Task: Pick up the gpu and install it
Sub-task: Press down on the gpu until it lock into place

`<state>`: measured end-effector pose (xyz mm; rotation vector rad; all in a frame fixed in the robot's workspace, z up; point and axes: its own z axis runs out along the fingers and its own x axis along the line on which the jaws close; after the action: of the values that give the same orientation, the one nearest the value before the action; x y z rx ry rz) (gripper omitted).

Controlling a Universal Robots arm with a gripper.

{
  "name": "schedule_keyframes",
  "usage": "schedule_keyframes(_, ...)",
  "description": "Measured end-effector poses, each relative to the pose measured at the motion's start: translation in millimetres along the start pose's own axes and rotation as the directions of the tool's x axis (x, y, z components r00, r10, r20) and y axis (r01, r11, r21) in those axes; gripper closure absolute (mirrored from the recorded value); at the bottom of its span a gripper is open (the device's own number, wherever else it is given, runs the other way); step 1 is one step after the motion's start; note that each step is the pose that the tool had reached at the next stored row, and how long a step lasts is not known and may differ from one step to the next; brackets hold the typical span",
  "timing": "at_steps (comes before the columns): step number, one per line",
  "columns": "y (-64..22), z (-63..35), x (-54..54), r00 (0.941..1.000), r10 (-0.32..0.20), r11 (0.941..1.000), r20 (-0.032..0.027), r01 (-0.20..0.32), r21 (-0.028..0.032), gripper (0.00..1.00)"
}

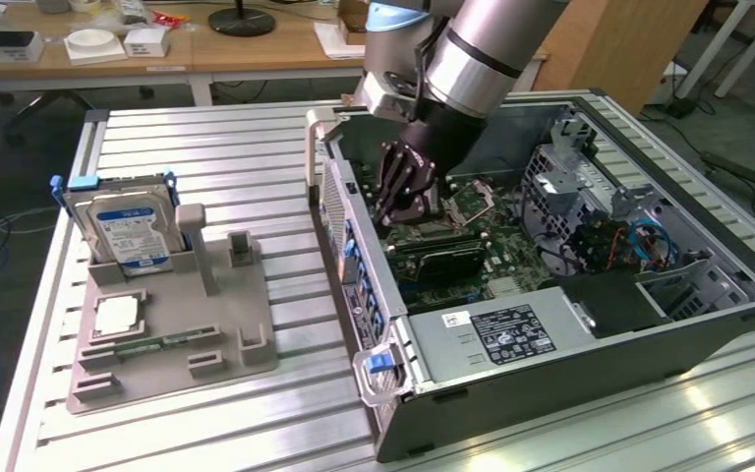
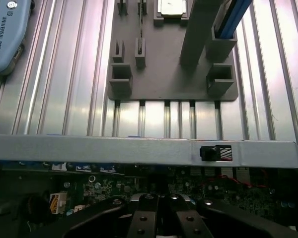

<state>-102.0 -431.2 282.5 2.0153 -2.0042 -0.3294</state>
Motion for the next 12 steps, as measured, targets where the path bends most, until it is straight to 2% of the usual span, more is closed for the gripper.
schedule_keyframes(12, -0.2, 0.6, 2.0, 1.0, 0.0, 1.0, 0.0001, 0.0, -0.0012, 0.9)
